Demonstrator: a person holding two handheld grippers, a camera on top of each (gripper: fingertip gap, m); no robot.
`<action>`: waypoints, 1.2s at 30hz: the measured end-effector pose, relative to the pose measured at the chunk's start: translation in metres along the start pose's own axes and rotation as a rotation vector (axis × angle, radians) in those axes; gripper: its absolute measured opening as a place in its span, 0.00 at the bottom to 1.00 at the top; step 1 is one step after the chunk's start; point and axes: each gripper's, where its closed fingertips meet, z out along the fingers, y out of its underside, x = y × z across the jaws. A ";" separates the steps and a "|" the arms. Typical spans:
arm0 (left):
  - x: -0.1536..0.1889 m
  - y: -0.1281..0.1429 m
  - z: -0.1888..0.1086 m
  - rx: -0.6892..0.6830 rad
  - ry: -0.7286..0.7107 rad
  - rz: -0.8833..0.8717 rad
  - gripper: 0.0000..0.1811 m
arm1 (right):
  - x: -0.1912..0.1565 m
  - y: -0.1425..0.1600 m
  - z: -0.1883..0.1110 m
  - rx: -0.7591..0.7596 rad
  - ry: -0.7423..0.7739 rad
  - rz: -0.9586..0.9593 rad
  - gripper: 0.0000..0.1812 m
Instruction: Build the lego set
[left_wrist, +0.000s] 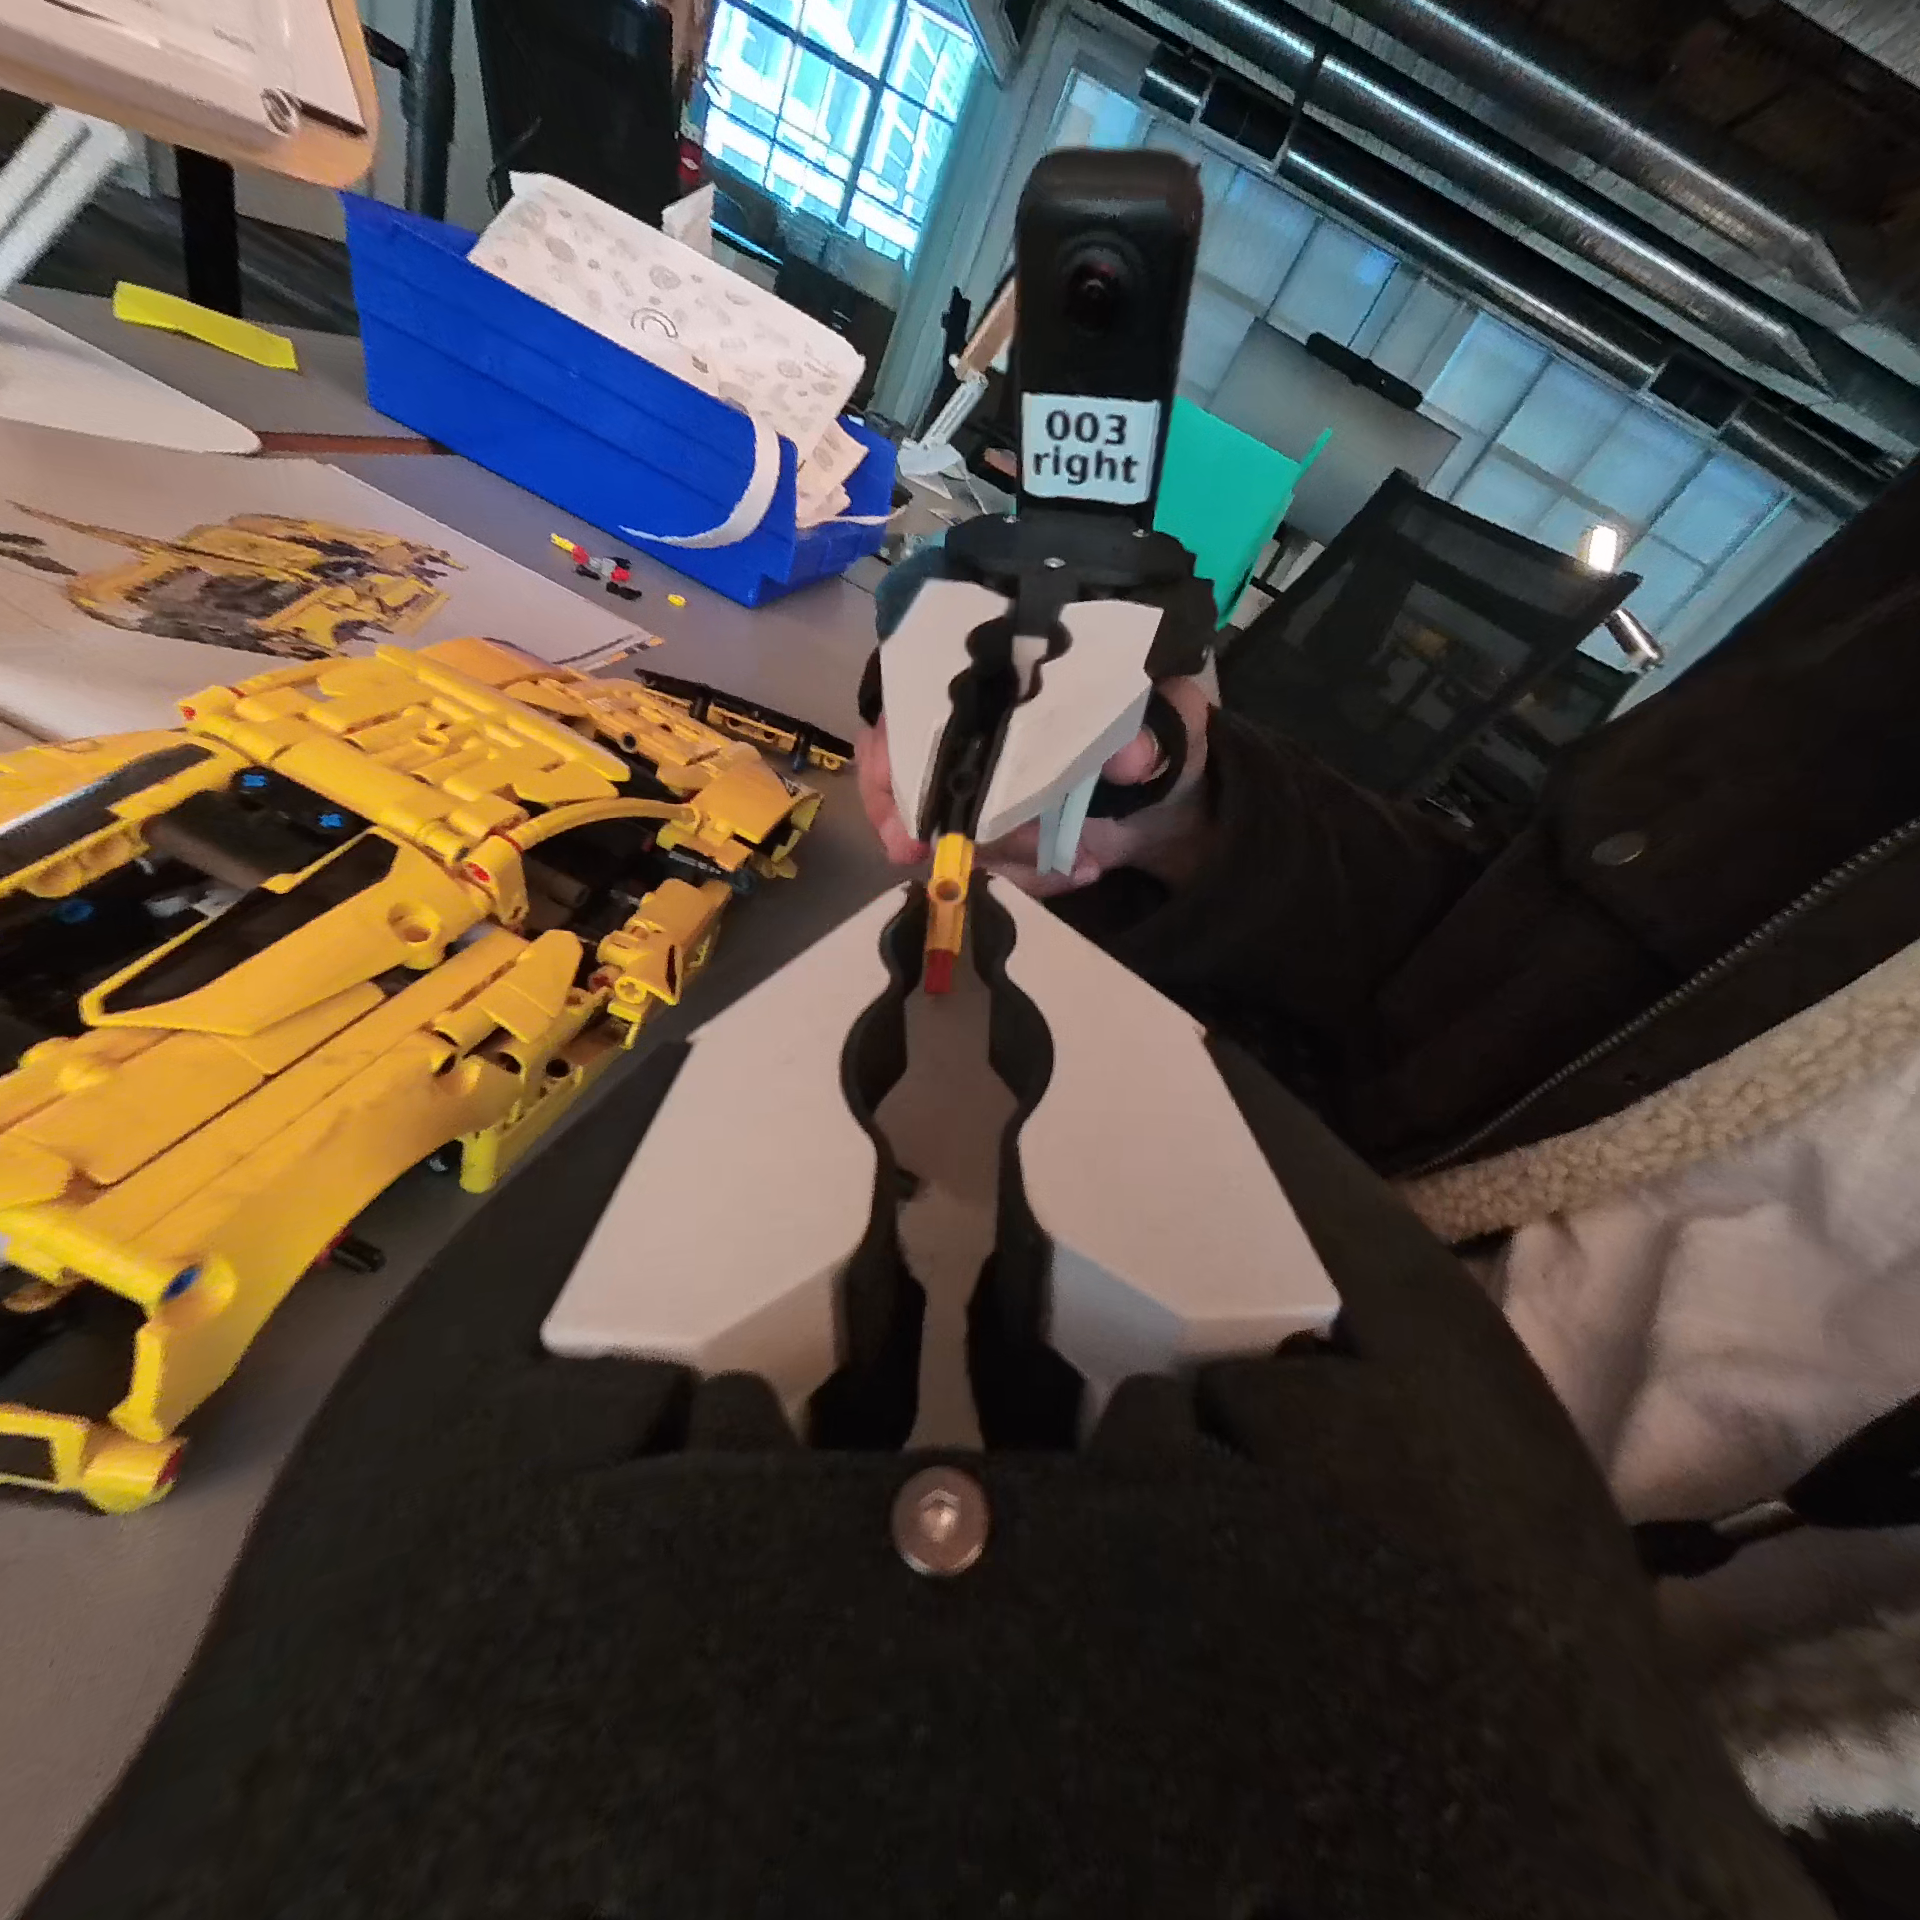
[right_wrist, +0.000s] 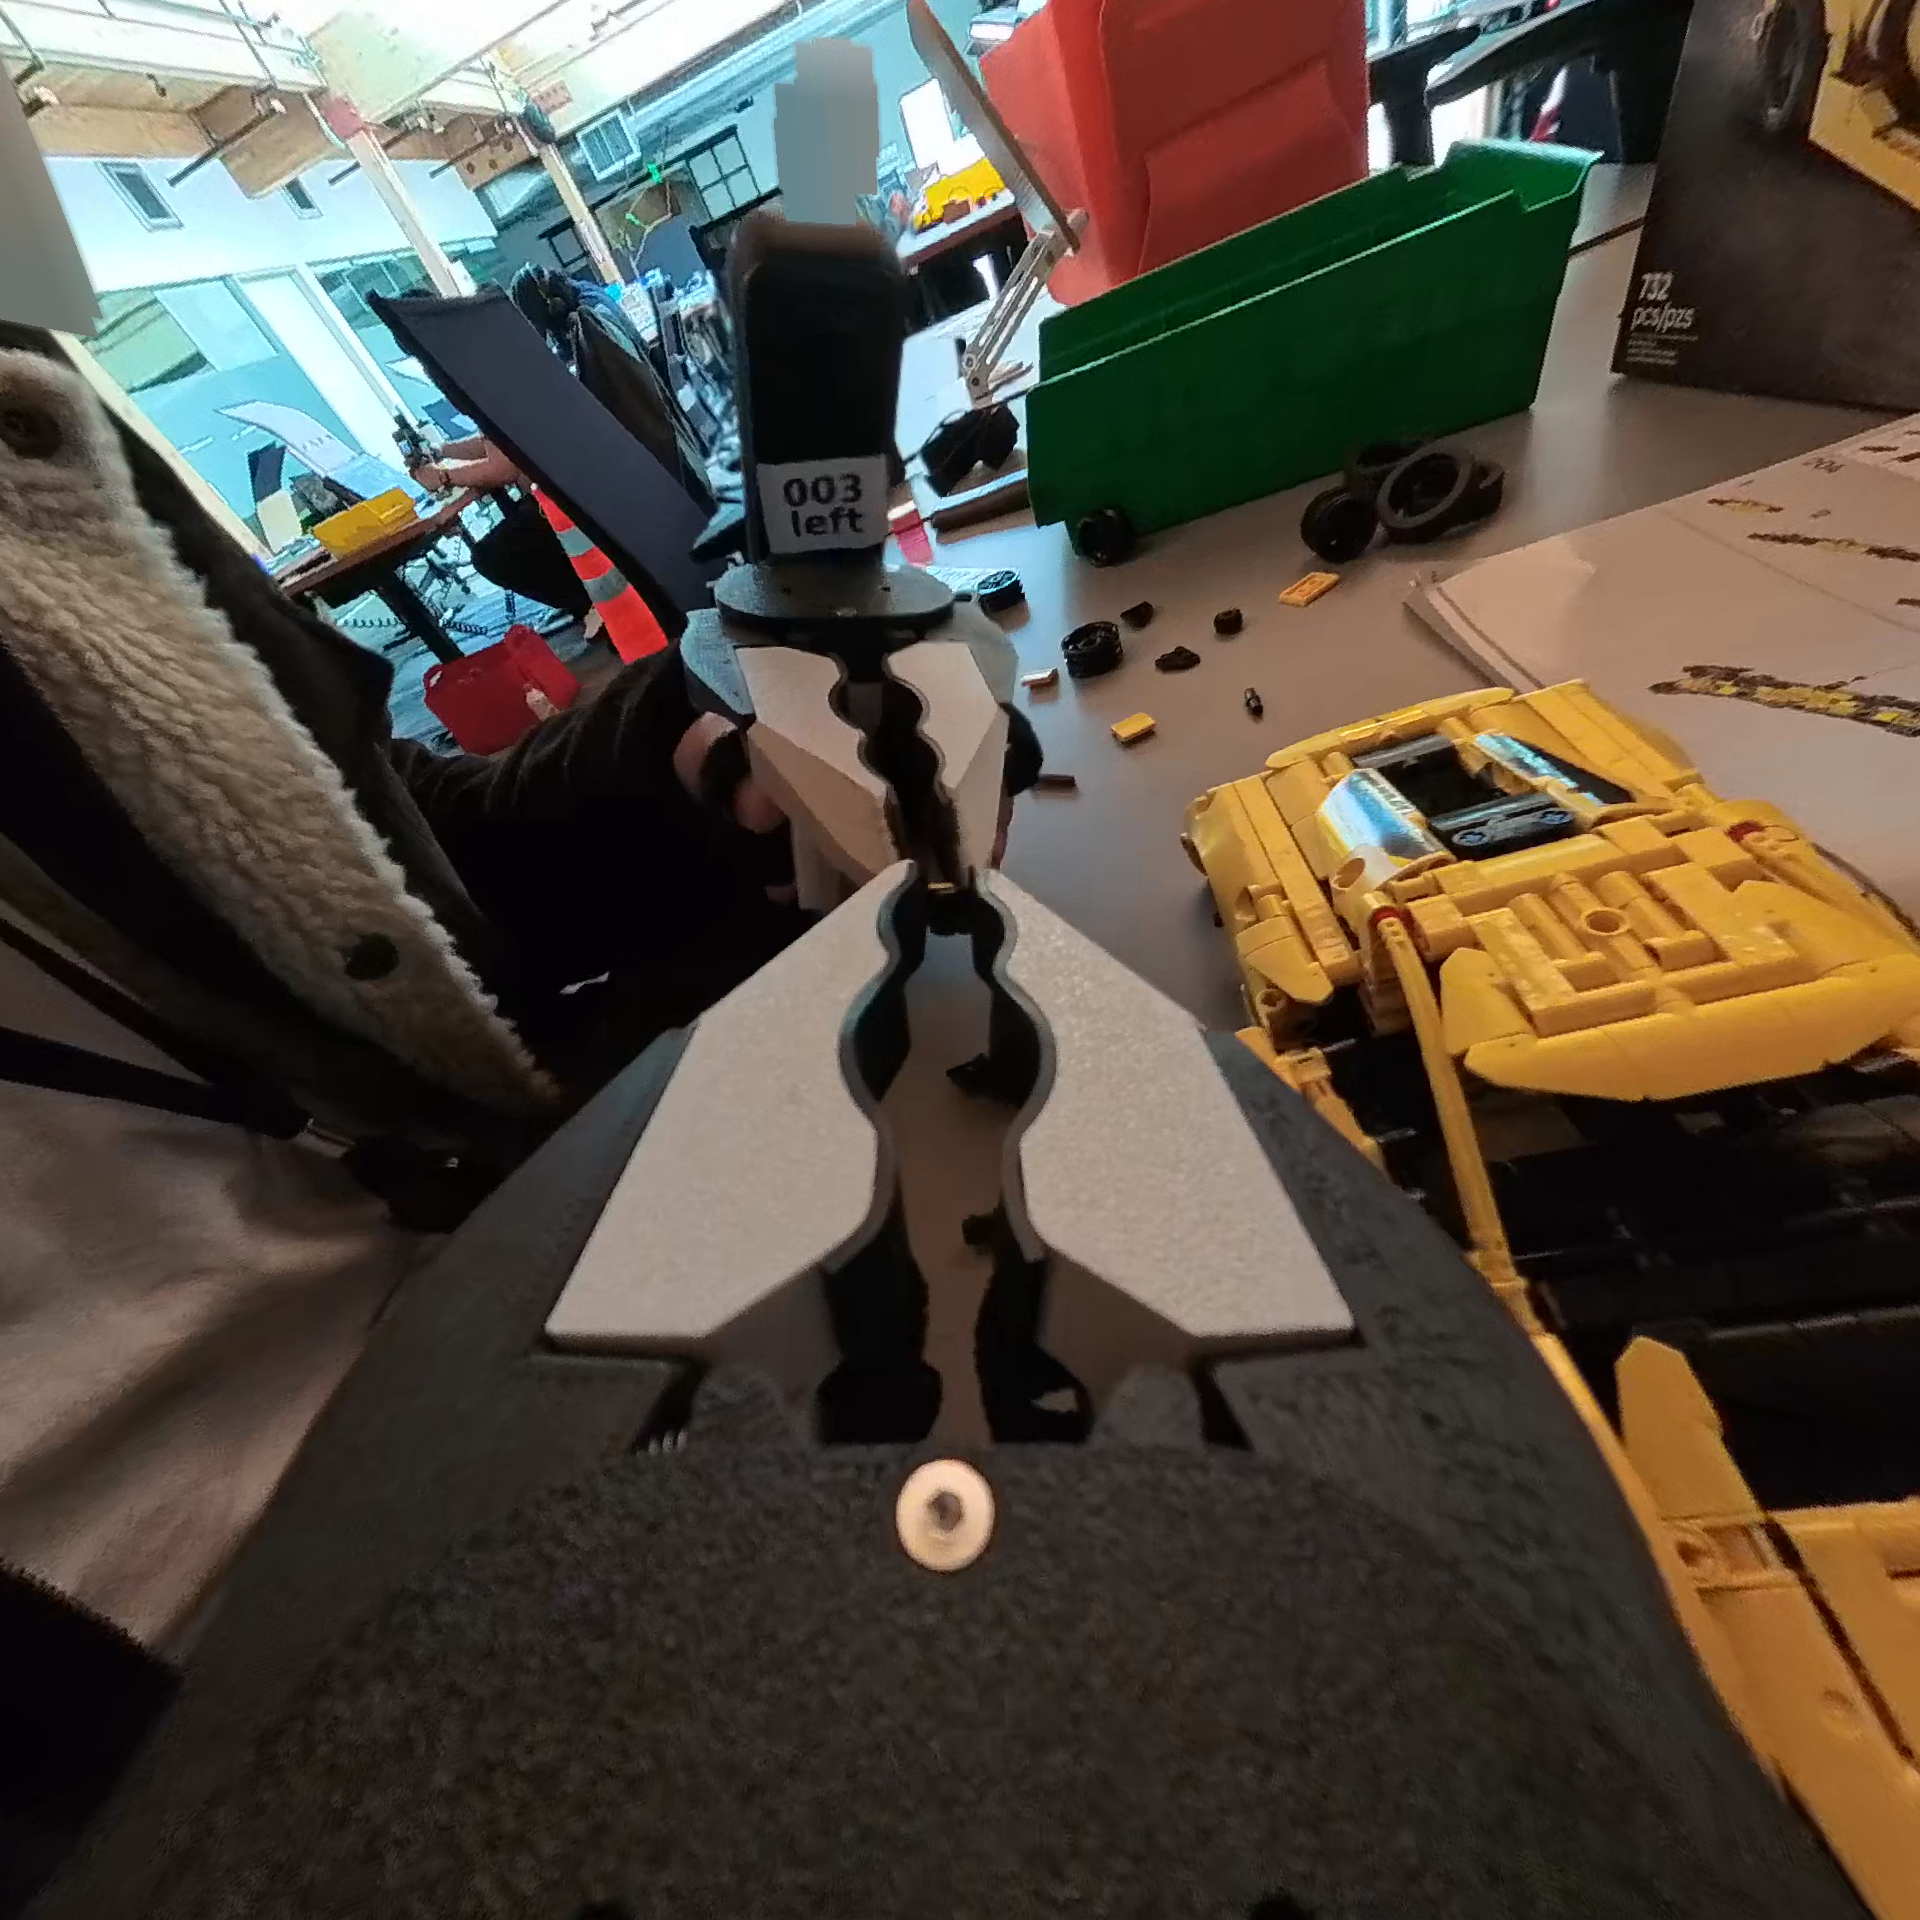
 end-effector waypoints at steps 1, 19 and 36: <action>-0.002 -0.002 -0.001 0.012 -0.008 -0.002 0.04 | 0.002 -0.002 -0.002 0.015 0.007 0.006 0.04; -0.001 -0.010 -0.005 0.063 0.006 -0.020 0.04 | 0.006 -0.022 -0.015 0.144 -0.006 0.089 0.04; -0.003 -0.015 -0.006 0.099 -0.020 0.027 0.04 | 0.007 -0.022 -0.013 0.142 0.008 0.070 0.04</action>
